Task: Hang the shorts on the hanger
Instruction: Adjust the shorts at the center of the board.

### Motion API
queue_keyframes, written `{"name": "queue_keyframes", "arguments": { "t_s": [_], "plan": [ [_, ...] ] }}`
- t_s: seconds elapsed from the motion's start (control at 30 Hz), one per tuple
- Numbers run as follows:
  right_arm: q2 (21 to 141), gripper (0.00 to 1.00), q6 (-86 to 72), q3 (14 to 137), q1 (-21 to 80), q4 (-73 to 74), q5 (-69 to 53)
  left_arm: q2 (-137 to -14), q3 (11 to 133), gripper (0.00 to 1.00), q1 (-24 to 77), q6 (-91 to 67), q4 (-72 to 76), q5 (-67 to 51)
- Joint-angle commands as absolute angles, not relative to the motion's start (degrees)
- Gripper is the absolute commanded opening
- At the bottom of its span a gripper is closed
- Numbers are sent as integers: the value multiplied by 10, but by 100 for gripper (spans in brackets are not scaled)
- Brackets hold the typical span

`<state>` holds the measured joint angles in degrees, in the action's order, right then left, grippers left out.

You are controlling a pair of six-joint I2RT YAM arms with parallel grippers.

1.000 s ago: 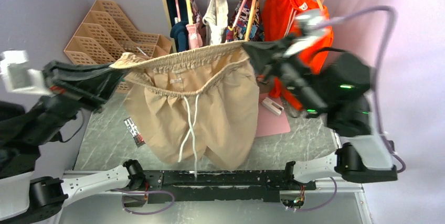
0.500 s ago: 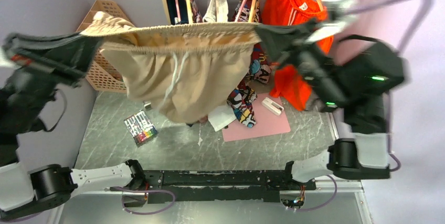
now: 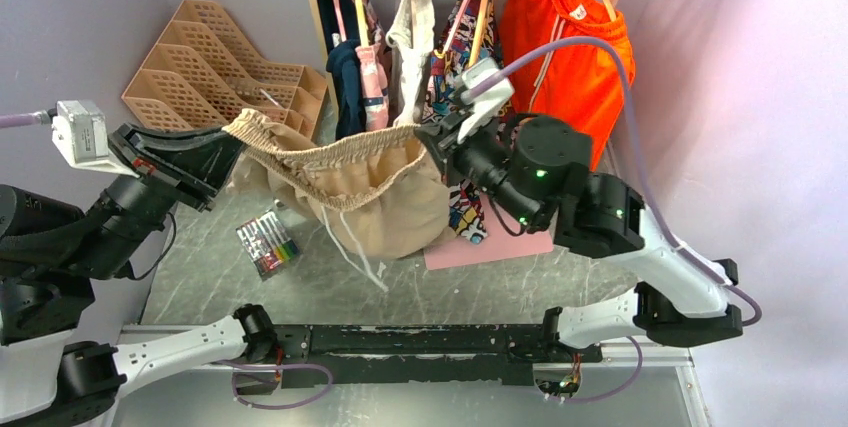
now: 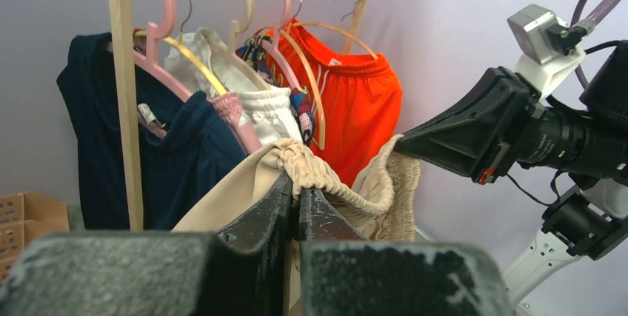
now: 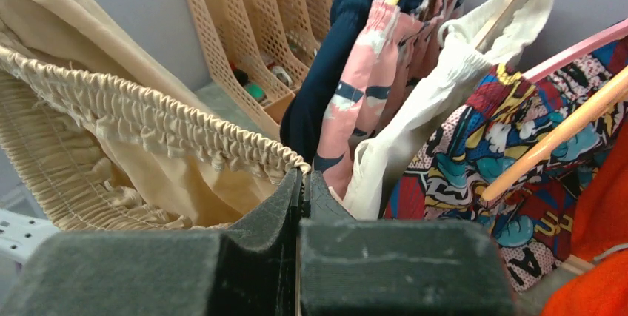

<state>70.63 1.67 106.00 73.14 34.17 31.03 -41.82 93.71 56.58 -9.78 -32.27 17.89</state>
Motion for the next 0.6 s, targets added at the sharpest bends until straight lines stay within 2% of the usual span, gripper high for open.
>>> {"name": "queue_keyframes", "arguments": {
  "t_s": [0.0, 0.2, 0.3, 0.43, 0.57],
  "plan": [
    [683, 0, 13, 1090, 729, 332, 319, -406, 960, 7, 568, -106, -299, 182],
    [707, 0, 45, 1279, 729, 375, 175, -459, 1135, 7, 567, -88, -318, 67],
    [713, 0, 59, 1341, 729, 384, 110, -467, 1183, 7, 567, -84, -310, -1],
    [700, 0, 70, 1323, 729, 362, 109, -454, 1169, 7, 567, -79, -292, -36],
    [697, 0, 93, 1248, 729, 350, 221, -432, 1101, 7, 568, -63, -283, 1]
  ]
}}
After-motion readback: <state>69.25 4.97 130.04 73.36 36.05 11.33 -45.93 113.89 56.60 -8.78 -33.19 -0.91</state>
